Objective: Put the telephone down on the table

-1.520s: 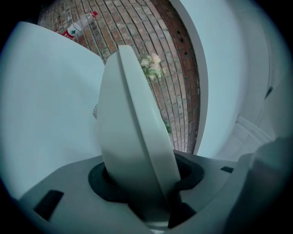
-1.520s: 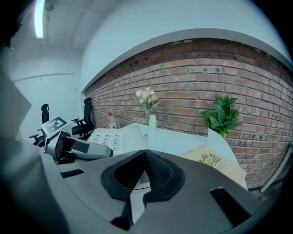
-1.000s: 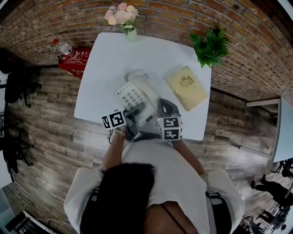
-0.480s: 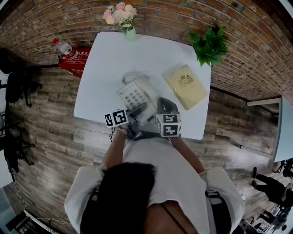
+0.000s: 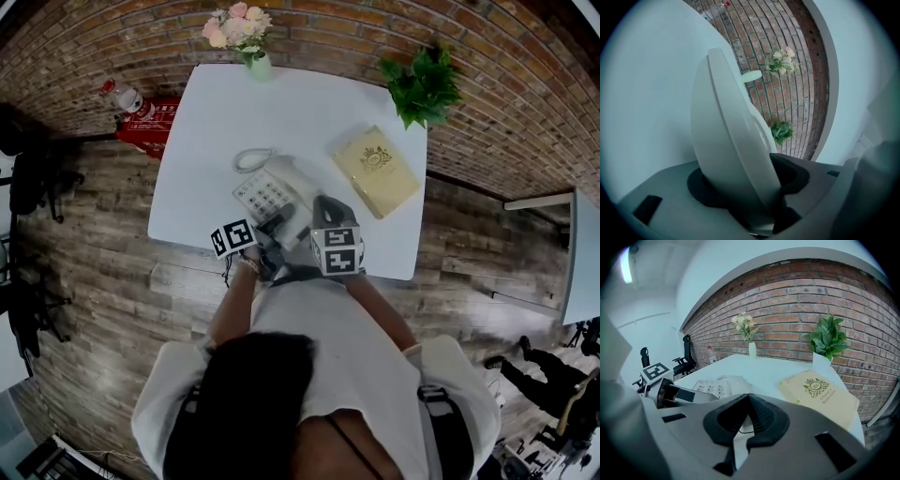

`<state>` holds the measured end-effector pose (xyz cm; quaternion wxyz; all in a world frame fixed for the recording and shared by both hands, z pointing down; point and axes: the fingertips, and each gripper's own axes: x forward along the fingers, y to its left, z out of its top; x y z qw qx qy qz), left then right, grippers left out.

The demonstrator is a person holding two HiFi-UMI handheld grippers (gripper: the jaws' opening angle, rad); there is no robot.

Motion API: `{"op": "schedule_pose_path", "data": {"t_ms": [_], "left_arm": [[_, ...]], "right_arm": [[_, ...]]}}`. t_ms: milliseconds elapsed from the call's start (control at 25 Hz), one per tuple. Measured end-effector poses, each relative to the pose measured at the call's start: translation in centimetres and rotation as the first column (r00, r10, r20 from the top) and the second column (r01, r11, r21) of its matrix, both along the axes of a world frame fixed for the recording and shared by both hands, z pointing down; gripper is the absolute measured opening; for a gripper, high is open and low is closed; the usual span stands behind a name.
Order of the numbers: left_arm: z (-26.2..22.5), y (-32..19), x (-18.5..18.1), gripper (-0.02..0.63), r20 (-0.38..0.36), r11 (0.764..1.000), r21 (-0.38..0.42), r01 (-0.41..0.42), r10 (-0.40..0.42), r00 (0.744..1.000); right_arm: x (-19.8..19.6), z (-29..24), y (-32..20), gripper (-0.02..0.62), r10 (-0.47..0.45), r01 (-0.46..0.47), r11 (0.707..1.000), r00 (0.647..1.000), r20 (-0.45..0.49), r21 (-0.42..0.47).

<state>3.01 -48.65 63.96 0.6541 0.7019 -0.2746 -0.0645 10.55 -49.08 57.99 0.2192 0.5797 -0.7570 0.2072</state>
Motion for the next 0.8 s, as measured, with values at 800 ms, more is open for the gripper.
{"op": "schedule_pose_path", "data": {"t_ms": [800], "left_arm": [[0.5, -0.4, -1.5, 0.374, 0.358, 0.989, 0.070, 0.128, -0.145, 0.922]], "right_arm": [[0.8, 0.0, -0.2, 0.025, 0.029, -0.029, 1.000, 0.999, 0.021, -0.002]]}}
